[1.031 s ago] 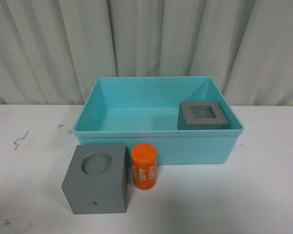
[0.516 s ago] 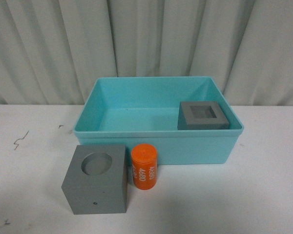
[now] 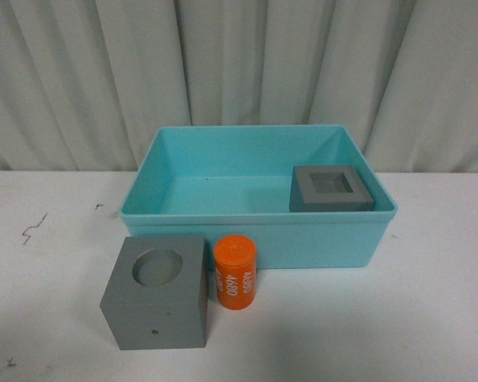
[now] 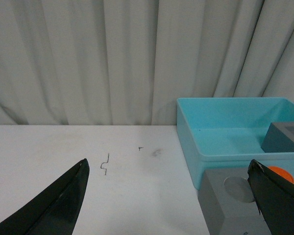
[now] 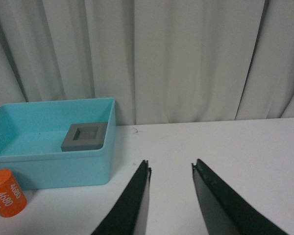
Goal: Place gray and orange parts in blue box
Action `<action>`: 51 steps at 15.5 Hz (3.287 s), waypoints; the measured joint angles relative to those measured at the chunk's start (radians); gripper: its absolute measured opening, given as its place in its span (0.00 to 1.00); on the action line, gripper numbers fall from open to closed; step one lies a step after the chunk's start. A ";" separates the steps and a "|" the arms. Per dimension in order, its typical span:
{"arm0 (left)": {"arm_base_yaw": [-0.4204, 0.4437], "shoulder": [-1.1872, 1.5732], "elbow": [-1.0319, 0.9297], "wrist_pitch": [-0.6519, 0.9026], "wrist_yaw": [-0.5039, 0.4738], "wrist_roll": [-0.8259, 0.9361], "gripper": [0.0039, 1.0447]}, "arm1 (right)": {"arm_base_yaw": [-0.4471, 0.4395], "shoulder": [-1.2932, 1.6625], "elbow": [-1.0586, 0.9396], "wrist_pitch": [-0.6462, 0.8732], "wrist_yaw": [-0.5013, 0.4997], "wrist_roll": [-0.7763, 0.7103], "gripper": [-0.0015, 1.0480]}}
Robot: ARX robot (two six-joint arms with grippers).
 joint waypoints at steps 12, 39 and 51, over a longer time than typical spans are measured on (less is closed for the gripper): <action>-0.010 0.488 0.197 -0.032 0.093 -0.269 0.94 | 0.000 0.000 0.000 -0.001 0.000 0.000 0.94; -0.266 1.805 0.745 0.211 -0.079 -0.136 0.93 | 0.000 0.000 0.000 0.000 -0.001 0.000 0.94; -0.193 1.401 0.642 -0.026 -0.022 0.056 0.20 | 0.000 0.000 0.000 0.000 -0.001 0.000 0.94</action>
